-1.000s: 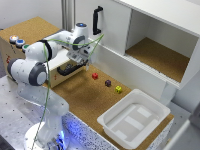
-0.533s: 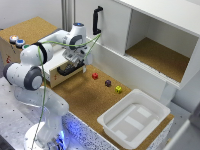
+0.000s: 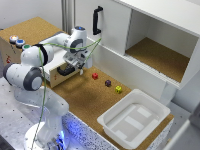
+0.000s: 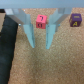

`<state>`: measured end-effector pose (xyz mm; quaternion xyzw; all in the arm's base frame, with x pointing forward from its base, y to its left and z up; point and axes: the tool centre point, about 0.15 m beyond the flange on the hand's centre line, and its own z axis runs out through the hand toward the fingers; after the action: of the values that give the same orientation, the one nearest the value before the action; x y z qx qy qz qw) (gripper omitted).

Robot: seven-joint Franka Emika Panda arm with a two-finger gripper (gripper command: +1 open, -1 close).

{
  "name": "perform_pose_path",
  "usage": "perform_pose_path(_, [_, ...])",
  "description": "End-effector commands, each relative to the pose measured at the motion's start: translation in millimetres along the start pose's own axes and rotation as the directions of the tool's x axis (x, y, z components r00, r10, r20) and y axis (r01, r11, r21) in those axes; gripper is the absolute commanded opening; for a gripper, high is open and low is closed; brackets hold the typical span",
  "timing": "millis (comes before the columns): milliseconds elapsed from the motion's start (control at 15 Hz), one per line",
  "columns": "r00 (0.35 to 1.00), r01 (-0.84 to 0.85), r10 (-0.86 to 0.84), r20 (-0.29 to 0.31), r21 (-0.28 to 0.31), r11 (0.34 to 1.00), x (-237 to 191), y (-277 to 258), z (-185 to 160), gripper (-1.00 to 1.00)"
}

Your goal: Close the drawer

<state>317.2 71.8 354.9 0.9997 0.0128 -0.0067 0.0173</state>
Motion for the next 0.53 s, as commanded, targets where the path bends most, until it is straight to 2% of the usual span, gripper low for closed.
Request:
perform_pose_path(0, [1.000,0.018,-0.017,-0.012,0.050,0.999,16,-28,20,-1.00])
perform_pose_path(133, [0.999,0.034,-0.032,-0.024,0.079,0.996,25,-42,29,-1.00])
perform_pose_path(200, [0.999,0.027,-0.024,-0.032,0.112,0.993,29,-46,34,-1.00])
perform_pose_path(467, [0.998,0.059,-0.054,-0.041,0.142,0.988,37,-74,43,-1.00])
